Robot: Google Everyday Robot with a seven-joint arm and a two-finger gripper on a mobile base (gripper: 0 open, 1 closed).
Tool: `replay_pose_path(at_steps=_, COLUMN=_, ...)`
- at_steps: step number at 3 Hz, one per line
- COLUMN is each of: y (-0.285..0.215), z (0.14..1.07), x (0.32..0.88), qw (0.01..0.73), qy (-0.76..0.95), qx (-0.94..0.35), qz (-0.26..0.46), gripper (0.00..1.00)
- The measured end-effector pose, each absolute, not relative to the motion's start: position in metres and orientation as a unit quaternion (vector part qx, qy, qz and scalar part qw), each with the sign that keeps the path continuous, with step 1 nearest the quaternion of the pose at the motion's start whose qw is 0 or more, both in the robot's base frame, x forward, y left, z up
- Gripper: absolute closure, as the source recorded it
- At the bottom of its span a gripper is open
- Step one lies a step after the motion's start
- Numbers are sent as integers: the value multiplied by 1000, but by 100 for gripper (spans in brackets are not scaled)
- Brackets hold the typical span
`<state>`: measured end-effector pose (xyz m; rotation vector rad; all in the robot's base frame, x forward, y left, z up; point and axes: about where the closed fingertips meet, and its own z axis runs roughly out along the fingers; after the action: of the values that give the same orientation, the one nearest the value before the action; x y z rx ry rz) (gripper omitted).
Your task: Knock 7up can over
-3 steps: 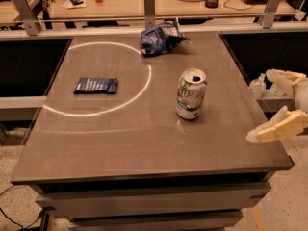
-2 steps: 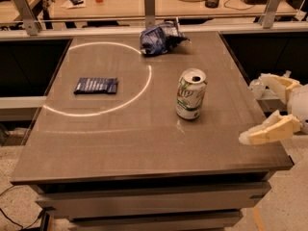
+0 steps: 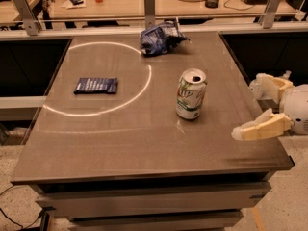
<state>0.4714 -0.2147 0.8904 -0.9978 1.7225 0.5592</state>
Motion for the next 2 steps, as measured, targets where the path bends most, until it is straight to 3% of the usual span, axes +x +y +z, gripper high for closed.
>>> replay_pose_path(at_steps=2, y=-192, z=895, x=485, qw=535, qy=699, qx=-395, qz=264, gripper=0)
